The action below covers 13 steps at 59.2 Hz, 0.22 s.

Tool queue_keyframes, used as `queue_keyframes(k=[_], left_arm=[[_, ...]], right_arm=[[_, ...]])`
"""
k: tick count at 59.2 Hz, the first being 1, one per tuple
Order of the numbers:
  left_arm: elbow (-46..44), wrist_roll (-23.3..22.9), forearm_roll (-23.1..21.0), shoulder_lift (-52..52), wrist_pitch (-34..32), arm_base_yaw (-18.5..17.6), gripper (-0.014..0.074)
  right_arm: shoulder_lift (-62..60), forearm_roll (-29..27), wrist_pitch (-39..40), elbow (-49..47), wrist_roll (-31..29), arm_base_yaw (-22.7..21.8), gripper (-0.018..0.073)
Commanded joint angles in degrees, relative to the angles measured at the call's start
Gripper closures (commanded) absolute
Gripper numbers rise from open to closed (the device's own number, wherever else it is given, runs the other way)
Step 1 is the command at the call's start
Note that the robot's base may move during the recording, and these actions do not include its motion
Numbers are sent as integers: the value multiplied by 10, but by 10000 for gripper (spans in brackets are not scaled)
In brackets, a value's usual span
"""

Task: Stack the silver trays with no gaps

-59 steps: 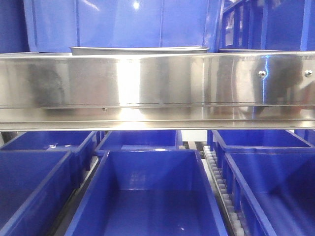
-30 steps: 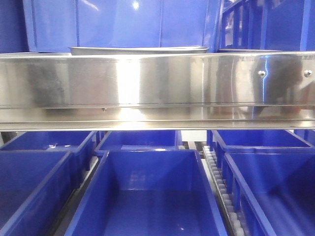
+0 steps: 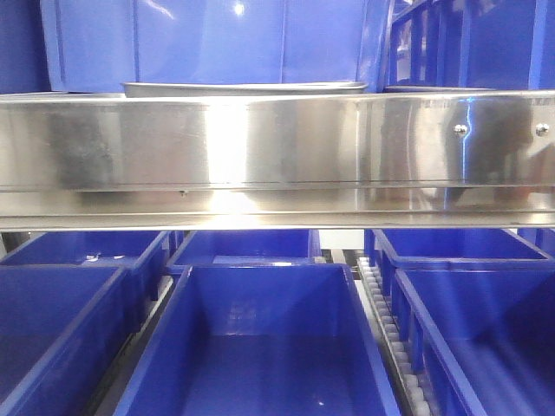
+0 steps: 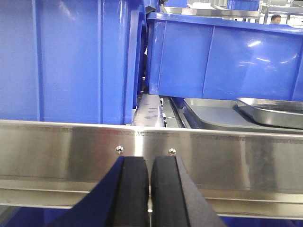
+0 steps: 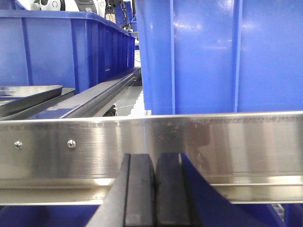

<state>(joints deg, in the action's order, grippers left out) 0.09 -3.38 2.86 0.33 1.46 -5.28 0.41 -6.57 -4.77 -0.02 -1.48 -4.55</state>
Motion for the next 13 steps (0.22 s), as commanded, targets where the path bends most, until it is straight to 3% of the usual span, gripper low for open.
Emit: queue_keyframes(k=[1, 13], left_arm=[[-1, -3, -1, -3, -6, -4, 583], [-1, -3, -1, -3, -6, -4, 583]], right_arm=[[-4, 6, 18, 0, 1, 1, 640], [-4, 6, 18, 0, 1, 1, 640]])
